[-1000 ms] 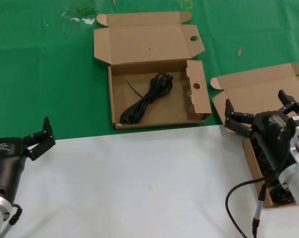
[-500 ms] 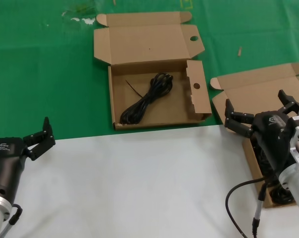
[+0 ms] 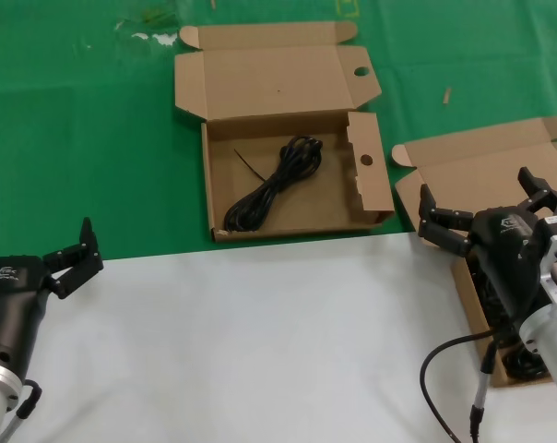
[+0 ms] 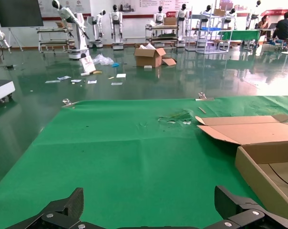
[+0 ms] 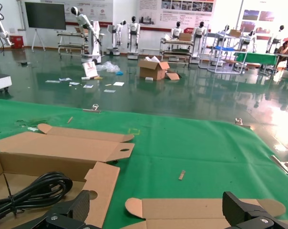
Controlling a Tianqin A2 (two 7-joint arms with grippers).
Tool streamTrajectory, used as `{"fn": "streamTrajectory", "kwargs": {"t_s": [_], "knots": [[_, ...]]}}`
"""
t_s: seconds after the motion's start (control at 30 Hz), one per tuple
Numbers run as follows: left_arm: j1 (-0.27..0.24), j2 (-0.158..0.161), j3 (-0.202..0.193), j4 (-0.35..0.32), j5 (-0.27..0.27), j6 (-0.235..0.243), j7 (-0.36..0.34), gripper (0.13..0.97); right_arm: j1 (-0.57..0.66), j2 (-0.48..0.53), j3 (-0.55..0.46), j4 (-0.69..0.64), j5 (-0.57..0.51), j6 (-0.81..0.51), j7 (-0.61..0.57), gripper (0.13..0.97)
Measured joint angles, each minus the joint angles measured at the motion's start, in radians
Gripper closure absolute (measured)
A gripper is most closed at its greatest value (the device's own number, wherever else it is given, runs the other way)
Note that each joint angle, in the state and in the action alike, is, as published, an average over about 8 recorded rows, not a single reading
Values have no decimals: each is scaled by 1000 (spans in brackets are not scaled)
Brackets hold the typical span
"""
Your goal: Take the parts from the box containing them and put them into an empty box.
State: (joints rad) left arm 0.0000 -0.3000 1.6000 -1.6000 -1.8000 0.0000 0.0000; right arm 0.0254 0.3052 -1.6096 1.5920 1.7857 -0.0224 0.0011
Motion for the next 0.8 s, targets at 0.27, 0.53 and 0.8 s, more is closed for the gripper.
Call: {"fn": "streamTrajectory", "kwargs": {"t_s": [0.27, 0.53, 0.8], "knots": [[0, 0, 0, 0, 0, 0, 0, 132, 0, 0, 0, 0, 0, 0, 0, 129], [0, 0, 0, 0, 0, 0, 0, 132, 0, 0, 0, 0, 0, 0, 0, 129], [0, 0, 0, 0, 0, 0, 0, 132, 0, 0, 0, 0, 0, 0, 0, 129]]}}
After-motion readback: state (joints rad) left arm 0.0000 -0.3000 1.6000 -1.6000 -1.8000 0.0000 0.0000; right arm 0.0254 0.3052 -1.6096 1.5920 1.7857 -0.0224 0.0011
